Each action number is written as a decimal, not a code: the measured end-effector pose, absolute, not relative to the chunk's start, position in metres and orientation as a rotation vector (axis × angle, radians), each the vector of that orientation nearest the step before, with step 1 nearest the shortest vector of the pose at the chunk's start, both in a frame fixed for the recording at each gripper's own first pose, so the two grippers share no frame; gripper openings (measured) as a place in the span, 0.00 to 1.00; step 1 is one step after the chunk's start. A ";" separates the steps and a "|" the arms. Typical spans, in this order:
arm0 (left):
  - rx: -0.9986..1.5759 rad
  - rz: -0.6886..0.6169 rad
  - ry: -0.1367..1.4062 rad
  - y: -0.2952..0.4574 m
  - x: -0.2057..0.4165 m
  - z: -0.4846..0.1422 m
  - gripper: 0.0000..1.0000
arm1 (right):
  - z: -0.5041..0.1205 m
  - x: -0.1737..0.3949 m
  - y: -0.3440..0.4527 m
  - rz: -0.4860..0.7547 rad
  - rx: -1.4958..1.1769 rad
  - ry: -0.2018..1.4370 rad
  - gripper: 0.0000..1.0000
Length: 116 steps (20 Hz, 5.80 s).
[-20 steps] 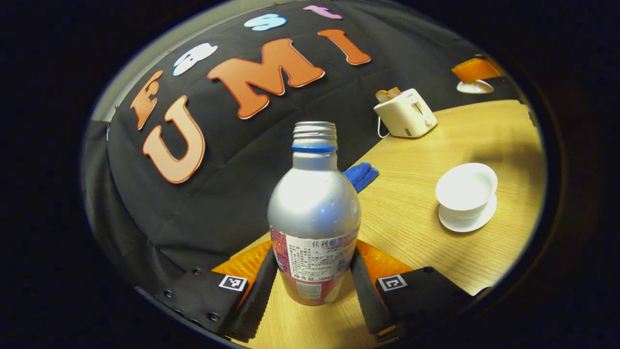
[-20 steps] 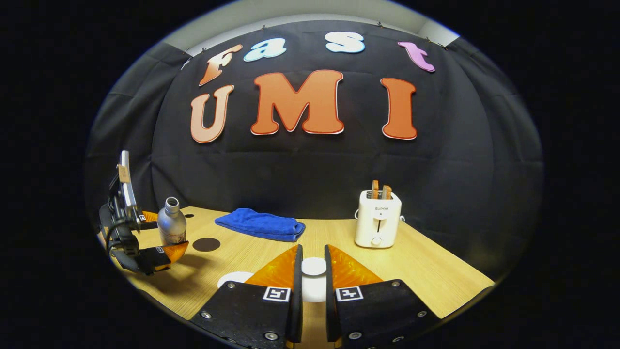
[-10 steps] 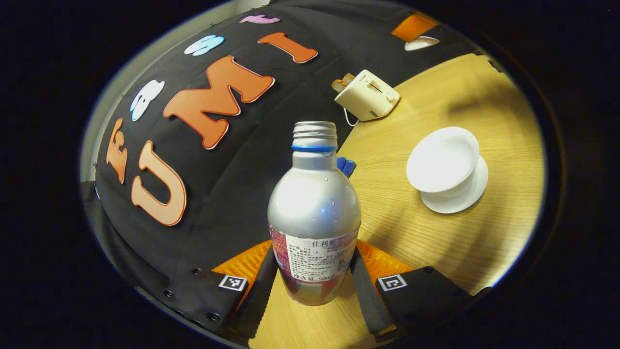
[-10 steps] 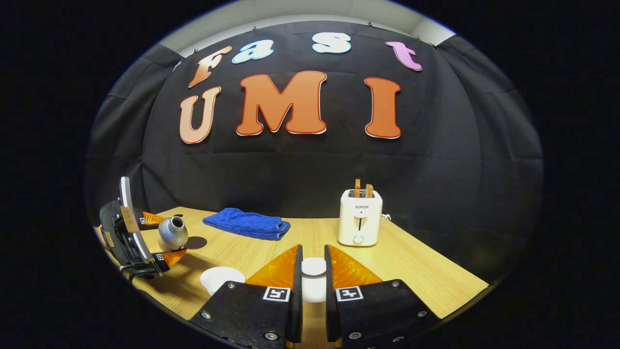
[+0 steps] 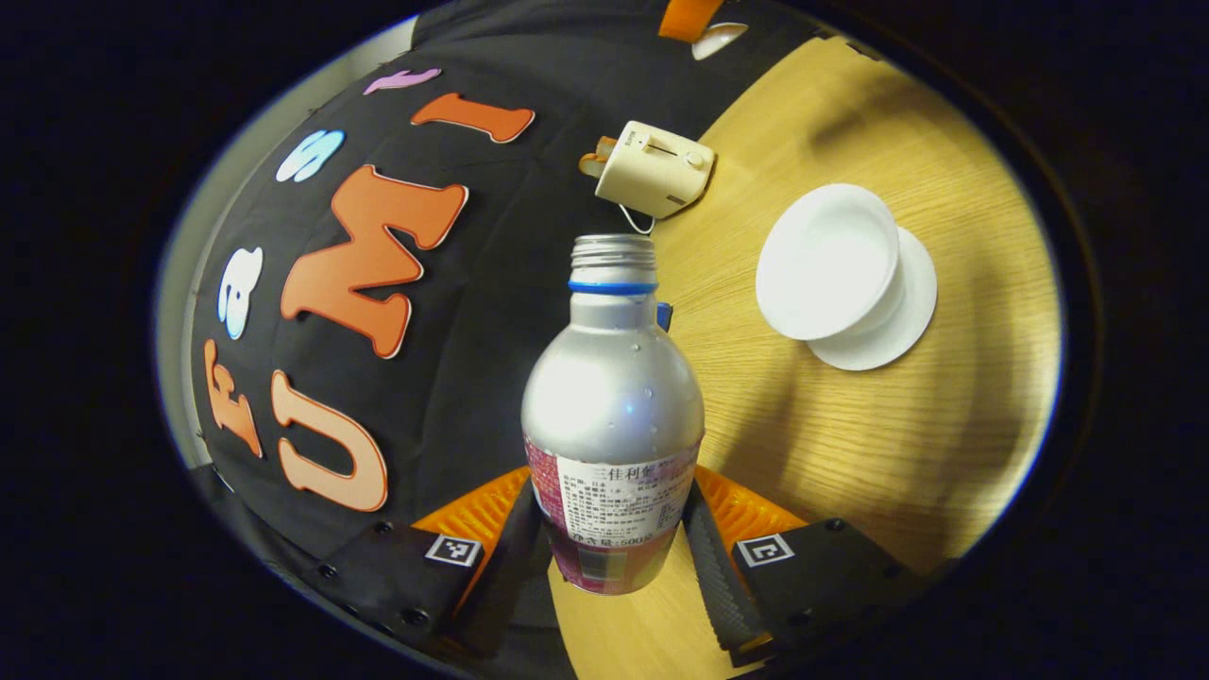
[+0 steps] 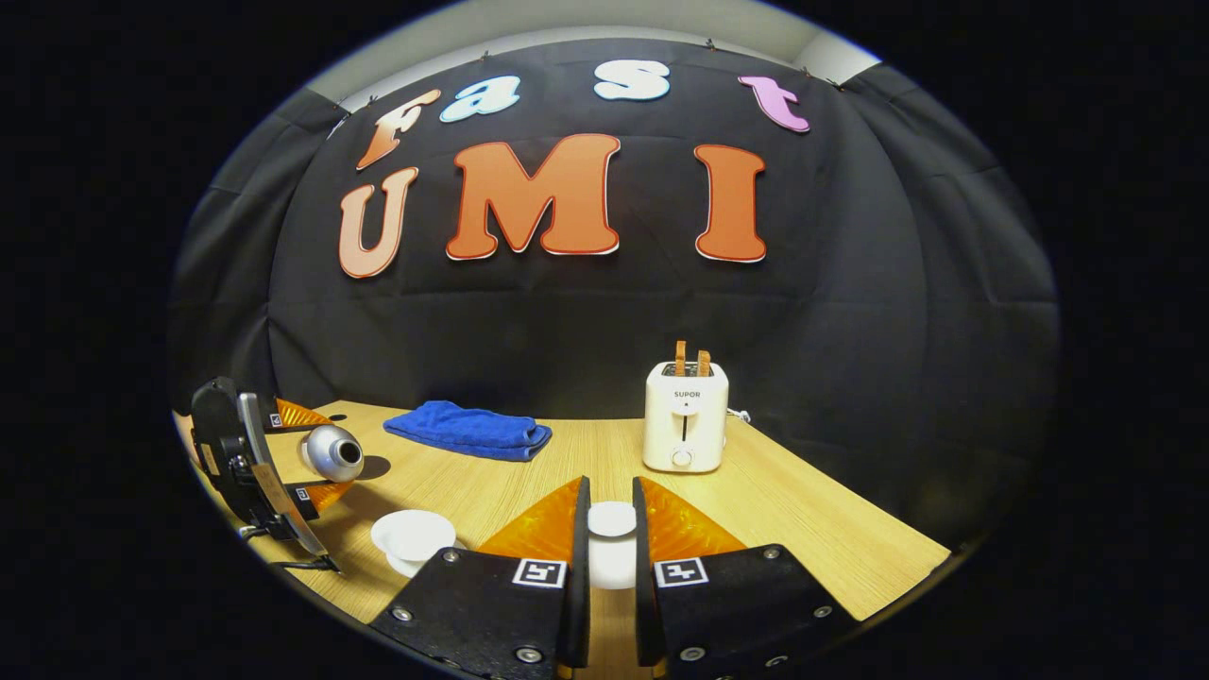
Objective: Open the teacup lid with one hand, grasp the water bottle and pour water into the teacup with the other hand; after pouring, place the water bottle on the coaster and then close the teacup lid.
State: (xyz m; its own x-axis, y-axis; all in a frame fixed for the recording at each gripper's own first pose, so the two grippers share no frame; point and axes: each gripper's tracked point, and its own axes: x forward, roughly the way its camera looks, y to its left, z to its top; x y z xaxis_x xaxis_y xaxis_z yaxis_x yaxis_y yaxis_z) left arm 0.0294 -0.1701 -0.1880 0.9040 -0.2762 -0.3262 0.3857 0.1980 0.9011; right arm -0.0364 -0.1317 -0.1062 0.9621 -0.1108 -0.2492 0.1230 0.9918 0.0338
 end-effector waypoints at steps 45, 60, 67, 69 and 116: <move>2.039 -0.438 -0.202 -0.202 0.058 -0.122 0.86 | -0.107 -0.039 -0.150 -0.125 0.037 0.230 0.19; 2.144 -0.387 -0.296 -0.209 0.062 -0.089 0.83 | -0.106 -0.037 -0.148 -0.103 0.020 0.217 0.20; 2.180 -0.387 -0.314 -0.213 0.062 -0.092 0.83 | -0.108 -0.037 -0.148 -0.106 0.024 0.229 0.20; 2.189 -0.389 -0.307 -0.212 0.062 -0.096 0.83 | -0.108 -0.037 -0.147 -0.107 0.028 0.234 0.20; 0.420 -0.247 0.000 -0.101 0.083 -0.092 0.82 | -0.091 0.000 -0.006 0.151 0.011 0.243 0.20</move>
